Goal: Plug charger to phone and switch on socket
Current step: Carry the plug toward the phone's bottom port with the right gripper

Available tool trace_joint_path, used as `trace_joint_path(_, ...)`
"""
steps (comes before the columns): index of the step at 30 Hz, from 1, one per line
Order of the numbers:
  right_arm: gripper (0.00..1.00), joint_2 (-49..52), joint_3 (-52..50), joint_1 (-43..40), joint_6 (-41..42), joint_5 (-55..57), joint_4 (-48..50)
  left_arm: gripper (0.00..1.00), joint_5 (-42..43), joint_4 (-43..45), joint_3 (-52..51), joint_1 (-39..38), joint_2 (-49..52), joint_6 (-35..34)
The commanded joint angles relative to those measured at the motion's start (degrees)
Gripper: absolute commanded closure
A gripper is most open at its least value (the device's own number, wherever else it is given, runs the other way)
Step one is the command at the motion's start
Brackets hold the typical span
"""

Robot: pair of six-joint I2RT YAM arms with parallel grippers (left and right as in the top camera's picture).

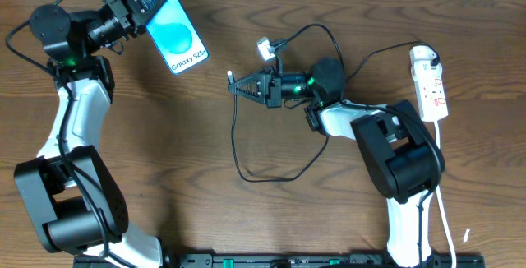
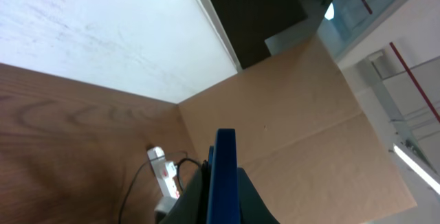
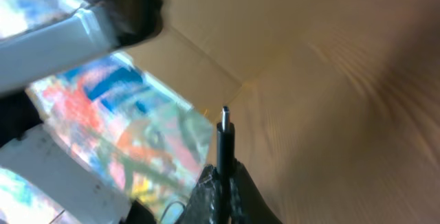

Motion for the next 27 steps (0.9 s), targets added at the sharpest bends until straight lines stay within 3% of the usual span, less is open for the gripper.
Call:
trace_joint_path(1,0.99,0.8,0.7,0.0,12.0,-2.3,7.9,0.93,0.3,0.8,1.2,0.2,-1.7,-0.9)
trace_joint_path(10,0.99,0.7,0.7,1.0,13.8,-4.7,4.0,0.92,2.1,0.7,1.2,0.0,-1.7,-0.1)
trace_joint_path(17,0.99,0.7,0.8,3.8,13.9,-4.8,7.1,0.93,5.7,-0.7,1.2,-2.0,-1.7,3.4)
trace_joint_path(27,0.99,0.7,3.3,6.3,14.5,-7.2,9.4,0.93,2.0,-23.7,1.2,-3.3,-1.7,18.7)
